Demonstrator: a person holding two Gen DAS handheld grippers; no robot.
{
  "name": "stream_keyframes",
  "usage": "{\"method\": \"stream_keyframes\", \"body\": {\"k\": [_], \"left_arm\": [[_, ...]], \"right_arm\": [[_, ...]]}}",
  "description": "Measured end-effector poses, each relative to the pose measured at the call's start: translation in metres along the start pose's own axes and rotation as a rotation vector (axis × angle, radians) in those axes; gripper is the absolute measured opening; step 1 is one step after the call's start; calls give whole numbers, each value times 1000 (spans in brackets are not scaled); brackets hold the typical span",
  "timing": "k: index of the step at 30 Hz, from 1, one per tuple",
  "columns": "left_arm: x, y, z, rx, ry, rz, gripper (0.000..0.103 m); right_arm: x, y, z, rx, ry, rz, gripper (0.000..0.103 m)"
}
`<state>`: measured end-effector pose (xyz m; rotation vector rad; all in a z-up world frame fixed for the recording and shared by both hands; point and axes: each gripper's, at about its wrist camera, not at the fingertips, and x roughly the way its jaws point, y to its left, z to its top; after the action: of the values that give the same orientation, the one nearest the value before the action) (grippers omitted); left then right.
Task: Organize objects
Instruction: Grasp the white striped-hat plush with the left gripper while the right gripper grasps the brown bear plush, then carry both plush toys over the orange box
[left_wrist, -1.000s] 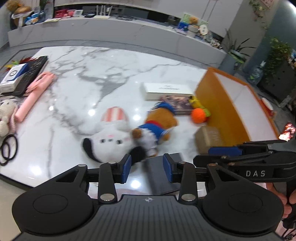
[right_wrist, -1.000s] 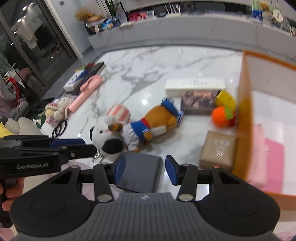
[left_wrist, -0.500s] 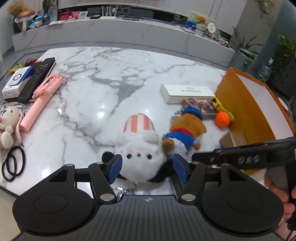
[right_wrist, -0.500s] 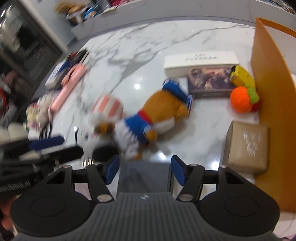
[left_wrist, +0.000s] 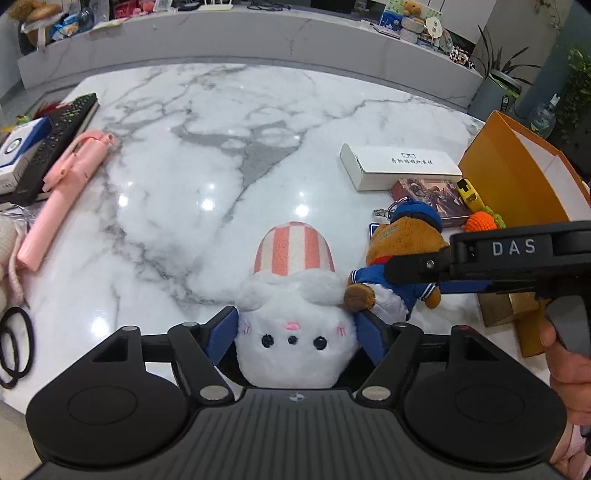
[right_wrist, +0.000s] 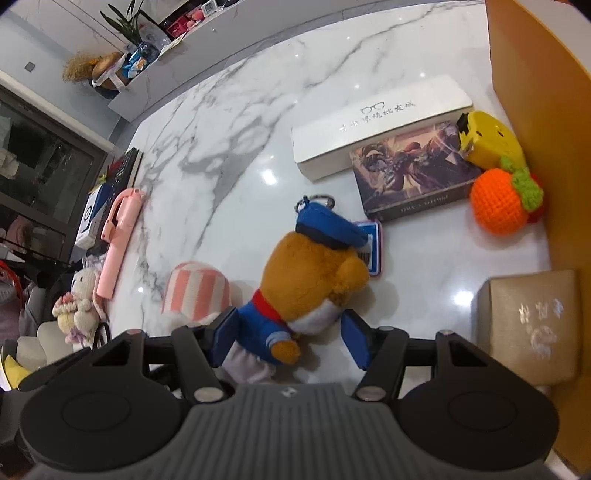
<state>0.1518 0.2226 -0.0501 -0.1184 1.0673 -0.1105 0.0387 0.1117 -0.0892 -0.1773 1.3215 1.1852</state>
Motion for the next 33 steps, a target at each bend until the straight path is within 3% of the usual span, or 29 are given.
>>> {"method": "stream_keyframes", "body": {"k": [4, 11, 20, 26, 29, 33], "left_arm": [[8, 2, 2, -4, 23, -15, 84], [10, 1, 0, -5, 15, -11, 79], [-10, 6, -4, -105, -50, -1, 74], [-67, -27, 6, -94, -160, -104, 74], [-93, -58, 16, -66, -210, -214, 74], [-111, -113, 28, -1, -262, -302, 74]], "right_arm": [[9, -1, 4, 4, 7, 14, 62], [13, 0, 4, -18, -6, 13, 51], [-37, 16, 7, -147, -91, 24, 47], [-95, 11, 3, -233, -135, 47, 47], [-134, 1, -2, -271, -174, 57, 47], [-190, -20, -3, -330, -222, 34, 45]]}}
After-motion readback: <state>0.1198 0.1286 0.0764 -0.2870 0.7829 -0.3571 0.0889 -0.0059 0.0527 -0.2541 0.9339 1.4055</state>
